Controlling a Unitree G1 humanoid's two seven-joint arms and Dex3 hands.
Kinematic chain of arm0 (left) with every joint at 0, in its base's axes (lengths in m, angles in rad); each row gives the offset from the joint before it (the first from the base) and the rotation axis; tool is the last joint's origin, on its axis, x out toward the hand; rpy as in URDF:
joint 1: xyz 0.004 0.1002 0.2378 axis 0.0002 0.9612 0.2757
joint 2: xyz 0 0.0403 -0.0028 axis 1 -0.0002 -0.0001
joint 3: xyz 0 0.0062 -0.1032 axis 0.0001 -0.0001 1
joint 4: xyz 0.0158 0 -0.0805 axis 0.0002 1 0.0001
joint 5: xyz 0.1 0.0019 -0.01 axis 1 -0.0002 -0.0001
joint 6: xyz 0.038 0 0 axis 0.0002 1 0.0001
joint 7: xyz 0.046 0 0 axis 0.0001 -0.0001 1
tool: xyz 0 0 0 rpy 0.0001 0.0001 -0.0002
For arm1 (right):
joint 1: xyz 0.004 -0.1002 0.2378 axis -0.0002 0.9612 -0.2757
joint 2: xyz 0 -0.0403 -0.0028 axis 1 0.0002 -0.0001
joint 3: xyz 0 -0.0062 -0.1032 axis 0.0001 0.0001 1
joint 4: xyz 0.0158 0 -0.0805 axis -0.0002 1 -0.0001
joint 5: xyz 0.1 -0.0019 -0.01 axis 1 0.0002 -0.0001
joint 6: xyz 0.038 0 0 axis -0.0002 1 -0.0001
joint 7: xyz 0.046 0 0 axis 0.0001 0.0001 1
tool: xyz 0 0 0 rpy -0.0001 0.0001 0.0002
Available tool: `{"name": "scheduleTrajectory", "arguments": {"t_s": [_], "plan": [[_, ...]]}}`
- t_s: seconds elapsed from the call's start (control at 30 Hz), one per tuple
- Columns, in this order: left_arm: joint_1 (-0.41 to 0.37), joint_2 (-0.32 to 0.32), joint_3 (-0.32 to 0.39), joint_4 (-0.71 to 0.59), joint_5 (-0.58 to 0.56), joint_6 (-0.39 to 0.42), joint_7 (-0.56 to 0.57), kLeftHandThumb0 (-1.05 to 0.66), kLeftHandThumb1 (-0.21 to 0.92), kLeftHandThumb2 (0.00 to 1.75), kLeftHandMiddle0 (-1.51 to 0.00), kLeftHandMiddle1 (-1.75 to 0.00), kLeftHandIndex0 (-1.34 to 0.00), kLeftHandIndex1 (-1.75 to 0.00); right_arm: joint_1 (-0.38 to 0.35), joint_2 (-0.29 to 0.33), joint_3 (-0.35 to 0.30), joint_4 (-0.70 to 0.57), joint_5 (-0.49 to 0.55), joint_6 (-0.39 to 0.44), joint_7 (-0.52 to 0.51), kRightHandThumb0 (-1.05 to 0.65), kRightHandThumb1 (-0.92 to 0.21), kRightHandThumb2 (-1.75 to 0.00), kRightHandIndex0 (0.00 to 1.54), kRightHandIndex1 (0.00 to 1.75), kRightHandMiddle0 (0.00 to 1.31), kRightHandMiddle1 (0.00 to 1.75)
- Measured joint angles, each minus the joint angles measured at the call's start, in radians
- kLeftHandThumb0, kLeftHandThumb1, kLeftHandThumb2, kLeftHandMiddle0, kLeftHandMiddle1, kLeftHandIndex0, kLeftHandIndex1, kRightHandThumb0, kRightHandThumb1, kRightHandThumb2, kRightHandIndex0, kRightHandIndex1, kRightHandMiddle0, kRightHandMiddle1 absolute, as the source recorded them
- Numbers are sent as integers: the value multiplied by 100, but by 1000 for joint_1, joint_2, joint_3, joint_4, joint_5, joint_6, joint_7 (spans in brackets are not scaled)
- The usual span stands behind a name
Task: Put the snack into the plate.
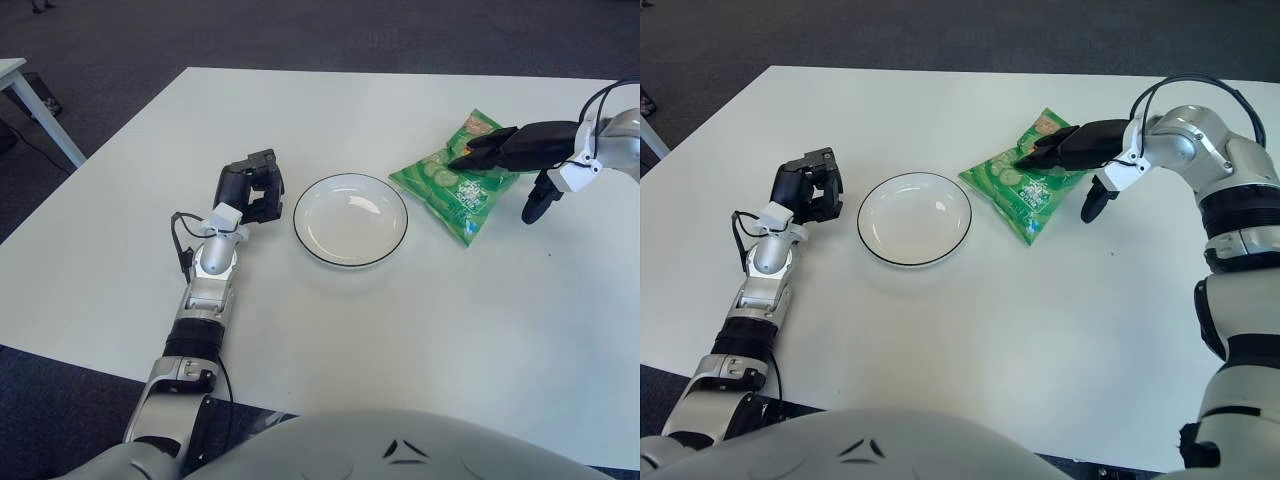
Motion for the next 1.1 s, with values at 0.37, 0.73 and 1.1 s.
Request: {"name": "scheduleTrajectory", "arguments": {"t_s": [0.37, 0.73, 1.1], "plan": [[0, 26, -35, -12, 201, -21, 158, -52, 77, 91, -140, -175, -118, -175, 17, 56, 31, 15, -184, 83, -300, -87, -79, -14, 0, 0, 0, 33], [-14, 40, -44, -51, 255, -34, 209, -52, 79, 91, -139, -175, -118, -175, 88, 113, 81, 65, -344, 278, -760, -52, -40, -90, 2, 67, 0, 110], [-19, 47, -63, -58, 352, -51, 308, -50, 82, 90, -139, -175, -116, -175, 123, 159, 114, 142, -422, 386, -1231, -2, -20, -135, 72, 142, 56, 173]]}}
